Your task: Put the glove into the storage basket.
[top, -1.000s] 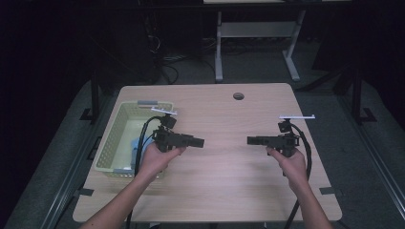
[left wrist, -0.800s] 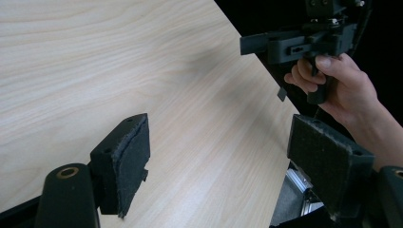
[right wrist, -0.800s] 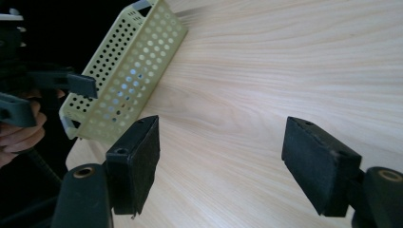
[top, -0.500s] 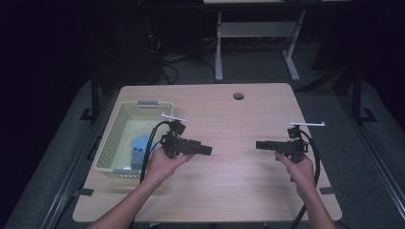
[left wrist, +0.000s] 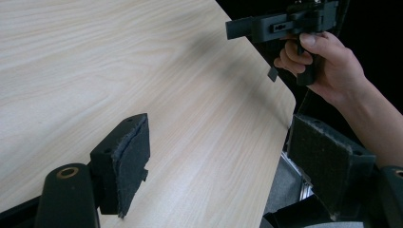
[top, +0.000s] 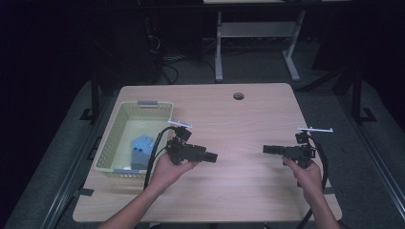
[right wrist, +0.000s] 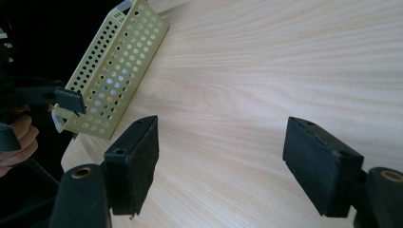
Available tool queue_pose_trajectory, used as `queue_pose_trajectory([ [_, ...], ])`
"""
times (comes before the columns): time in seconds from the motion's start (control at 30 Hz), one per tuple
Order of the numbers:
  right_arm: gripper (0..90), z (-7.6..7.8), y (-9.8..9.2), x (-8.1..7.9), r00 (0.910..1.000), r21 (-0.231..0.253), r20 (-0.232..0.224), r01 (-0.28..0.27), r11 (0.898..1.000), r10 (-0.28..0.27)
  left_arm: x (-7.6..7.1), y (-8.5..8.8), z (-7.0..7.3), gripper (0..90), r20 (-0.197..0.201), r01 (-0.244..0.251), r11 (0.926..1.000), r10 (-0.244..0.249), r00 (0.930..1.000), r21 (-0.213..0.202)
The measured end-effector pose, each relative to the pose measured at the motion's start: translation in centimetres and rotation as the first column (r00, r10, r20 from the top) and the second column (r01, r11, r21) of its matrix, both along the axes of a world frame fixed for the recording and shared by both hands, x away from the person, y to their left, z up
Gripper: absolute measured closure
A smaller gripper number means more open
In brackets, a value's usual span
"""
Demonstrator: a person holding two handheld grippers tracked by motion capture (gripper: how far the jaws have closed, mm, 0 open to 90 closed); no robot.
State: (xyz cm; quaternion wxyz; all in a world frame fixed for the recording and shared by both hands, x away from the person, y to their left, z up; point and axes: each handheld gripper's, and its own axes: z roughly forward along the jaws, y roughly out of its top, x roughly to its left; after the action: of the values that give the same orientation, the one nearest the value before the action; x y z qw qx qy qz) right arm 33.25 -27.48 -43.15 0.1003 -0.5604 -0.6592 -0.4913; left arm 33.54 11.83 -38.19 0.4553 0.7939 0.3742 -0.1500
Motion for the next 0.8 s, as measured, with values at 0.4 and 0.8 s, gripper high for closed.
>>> queue_pose_trajectory([
  [0.4,27.3,-2.0,-1.8,-1.8,0.9998,0.012,-0.009,0.019,1.000,-0.018,-1.8,-1.1,-2.1,21.5,-0.010,0.045,0.9990,-0.045,0.9989,0.000],
  [0.8,26.7,-2.3,-1.9,-3.0,0.9999,-0.001,0.013,0.000,1.000,0.000,-3.5,-1.7,-3.5,21.5,0.009,0.078,0.9969,-0.077,0.9970,-0.014],
])
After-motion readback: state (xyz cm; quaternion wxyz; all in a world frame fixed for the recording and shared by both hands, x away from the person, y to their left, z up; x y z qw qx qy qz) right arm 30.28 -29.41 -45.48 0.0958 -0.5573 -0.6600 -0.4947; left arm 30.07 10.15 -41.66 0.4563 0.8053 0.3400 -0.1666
